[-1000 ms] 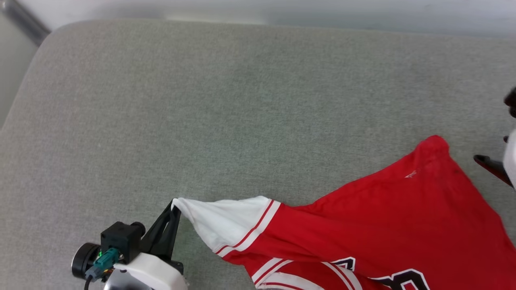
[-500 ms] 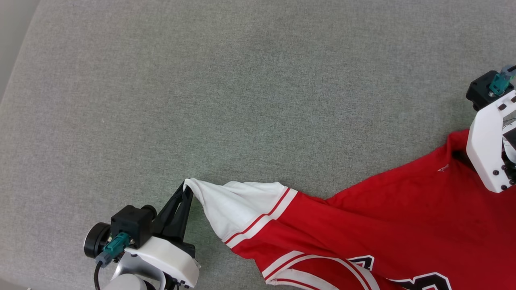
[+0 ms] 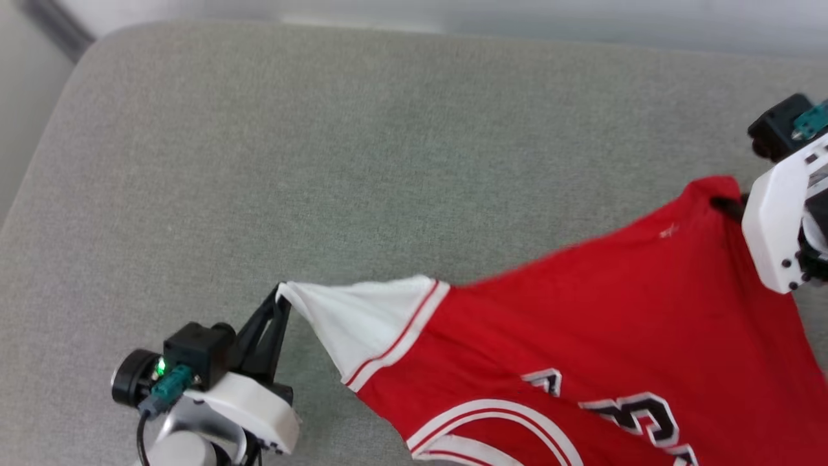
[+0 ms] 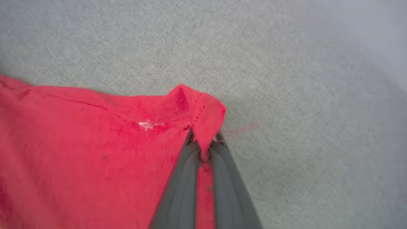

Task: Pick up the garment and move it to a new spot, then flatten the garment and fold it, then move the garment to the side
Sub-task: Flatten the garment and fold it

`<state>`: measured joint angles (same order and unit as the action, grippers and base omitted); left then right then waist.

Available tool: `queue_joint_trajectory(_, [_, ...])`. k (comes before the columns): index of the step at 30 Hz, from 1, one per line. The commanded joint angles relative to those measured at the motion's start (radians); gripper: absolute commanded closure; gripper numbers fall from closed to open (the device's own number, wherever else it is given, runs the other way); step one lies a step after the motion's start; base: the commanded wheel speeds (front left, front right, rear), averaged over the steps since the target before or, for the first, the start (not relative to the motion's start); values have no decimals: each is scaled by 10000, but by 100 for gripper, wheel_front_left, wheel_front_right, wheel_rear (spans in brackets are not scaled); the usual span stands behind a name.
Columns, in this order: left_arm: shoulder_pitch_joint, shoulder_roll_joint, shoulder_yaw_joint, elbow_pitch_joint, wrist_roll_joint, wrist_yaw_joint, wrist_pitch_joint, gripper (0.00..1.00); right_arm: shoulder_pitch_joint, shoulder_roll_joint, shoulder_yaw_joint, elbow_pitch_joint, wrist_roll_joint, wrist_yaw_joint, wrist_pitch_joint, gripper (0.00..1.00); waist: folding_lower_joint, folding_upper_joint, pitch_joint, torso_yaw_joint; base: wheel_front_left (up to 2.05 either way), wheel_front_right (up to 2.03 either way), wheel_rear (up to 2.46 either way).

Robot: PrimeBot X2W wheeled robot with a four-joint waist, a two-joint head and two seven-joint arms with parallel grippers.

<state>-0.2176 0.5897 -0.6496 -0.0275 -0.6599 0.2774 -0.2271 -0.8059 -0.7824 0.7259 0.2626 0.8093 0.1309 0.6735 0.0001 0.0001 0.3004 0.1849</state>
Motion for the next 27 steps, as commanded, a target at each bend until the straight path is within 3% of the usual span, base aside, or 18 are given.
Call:
queue_joint_trajectory(1, [-379, 135, 93, -73, 97, -3, 64, 100, -179, -162, -19, -133, 65, -4, -317, 100, -1, -1, -504, -297, 0, 0, 0])
queue_joint_trajectory(9, [-2413, 520, 449, -398, 527, -328, 622, 100, -823, -367, -658, -694, 17, -5, -1473, 100, -1, -1, -818, -797, 0, 0, 0])
queue_joint_trajectory(17, [-5689, 793, 908, -222, 991, -1068, 1476, 100, -2309, 280, -1735, -814, -982, -4, -2070, 100, -1, -1, -133, -1198, 0, 0, 0])
queue_joint_trajectory(27, [-9901, 564, 1163, 665, 1514, -2061, 2264, 100, -5038, 1457, -2713, -142, -2509, -4, -2022, 100, -1, -1, 1219, -1345, 0, 0, 0])
